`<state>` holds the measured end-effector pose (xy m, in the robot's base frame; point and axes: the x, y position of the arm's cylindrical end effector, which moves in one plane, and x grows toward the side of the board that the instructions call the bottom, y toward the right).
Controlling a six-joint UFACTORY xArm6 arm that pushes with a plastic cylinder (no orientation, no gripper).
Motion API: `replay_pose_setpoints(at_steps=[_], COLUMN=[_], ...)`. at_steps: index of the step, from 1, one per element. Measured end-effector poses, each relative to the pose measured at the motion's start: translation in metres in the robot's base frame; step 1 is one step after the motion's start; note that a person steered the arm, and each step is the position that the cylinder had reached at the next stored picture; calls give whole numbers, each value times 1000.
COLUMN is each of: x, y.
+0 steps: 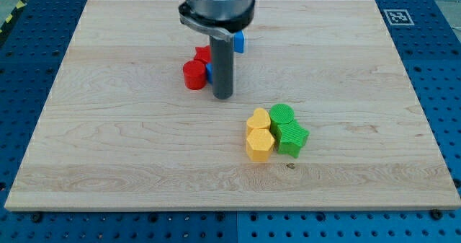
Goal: Slide red circle along with red star slightly up
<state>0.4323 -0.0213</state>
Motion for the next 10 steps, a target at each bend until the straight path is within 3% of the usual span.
replay_pose_setpoints(at_steps=[2,4,7,8,10], x=[-37,-37,14,12,-18], y=[-14,-3,-32,-73,-71])
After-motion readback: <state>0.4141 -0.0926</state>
